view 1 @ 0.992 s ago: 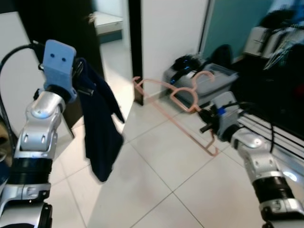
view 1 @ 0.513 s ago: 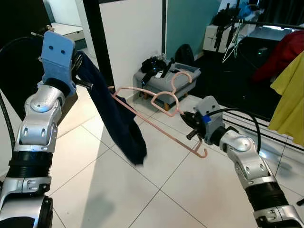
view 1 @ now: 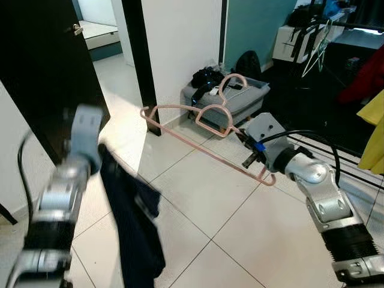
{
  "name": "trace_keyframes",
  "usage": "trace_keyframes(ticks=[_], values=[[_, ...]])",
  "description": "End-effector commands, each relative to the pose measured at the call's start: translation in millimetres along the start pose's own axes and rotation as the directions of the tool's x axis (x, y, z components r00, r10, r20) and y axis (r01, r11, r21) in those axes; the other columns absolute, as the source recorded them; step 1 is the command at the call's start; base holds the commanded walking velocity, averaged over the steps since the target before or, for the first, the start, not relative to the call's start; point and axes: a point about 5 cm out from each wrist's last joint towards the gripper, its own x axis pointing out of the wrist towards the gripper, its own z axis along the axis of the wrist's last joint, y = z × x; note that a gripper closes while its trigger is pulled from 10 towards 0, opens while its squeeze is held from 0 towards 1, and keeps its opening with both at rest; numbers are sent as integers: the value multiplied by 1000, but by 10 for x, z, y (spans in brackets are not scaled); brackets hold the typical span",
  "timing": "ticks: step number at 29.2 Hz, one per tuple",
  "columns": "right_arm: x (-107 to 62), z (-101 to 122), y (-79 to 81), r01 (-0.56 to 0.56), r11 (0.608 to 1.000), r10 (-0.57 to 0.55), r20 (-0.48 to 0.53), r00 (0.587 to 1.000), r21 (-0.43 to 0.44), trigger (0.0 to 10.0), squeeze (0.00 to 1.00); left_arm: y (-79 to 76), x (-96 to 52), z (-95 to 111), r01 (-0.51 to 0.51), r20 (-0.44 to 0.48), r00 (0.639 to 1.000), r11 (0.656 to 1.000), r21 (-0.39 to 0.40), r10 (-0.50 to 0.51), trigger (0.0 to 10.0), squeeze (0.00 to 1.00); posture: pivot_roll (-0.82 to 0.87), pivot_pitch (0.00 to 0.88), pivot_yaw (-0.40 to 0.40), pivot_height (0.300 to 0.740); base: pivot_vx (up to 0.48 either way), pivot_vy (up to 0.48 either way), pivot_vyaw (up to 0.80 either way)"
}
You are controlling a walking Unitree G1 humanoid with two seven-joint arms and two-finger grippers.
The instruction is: Hang hanger
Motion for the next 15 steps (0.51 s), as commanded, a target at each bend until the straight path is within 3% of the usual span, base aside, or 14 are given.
trace_keyframes(ticks=[1,3,5,7,9,10,11,12,15], values=[[16,75,29,-5,1000,6,29,1000,-23,10000,0,61,-34,121,-30,53,998,999,-29,31,10000,0,-58,0,69,740,0,0,0],[29,137,34,-17,998,19,49,999,-52,10000,0,89,-62,28,-47,25,999,998,-47,48,10000,0,-58,0,69,740,0,0,0],[59,231,110,-98,989,107,71,992,-112,10000,0,131,-100,-52,-66,6,998,989,-135,68,10000,0,-46,0,49,740,0,0,0],[77,240,219,-192,966,203,49,978,-171,10000,0,66,-139,102,25,93,996,985,-172,-9,10000,0,-43,0,43,740,0,0,0],[79,237,242,-210,961,220,42,974,-183,10000,0,43,-152,150,52,114,993,984,-171,-33,10000,0,-43,0,43,740,0,0,0],[90,234,263,-220,955,231,35,972,-197,10000,0,-51,-191,277,160,179,976,964,-212,-123,10000,0,-38,0,40,740,0,0,0],[90,234,263,-220,955,231,35,972,-197,10000,0,-51,-191,277,160,179,976,964,-212,-123,10000,0,-38,0,40,740,0,0,0],[121,251,281,-219,955,231,41,972,-198,10000,0,-113,-221,456,281,263,950,823,-493,-167,10000,0,-29,0,37,740,0,0,0],[121,251,281,-219,955,231,41,972,-198,10000,0,-113,-221,456,281,263,950,823,-493,-167,10000,0,-29,0,37,740,0,0,0]])
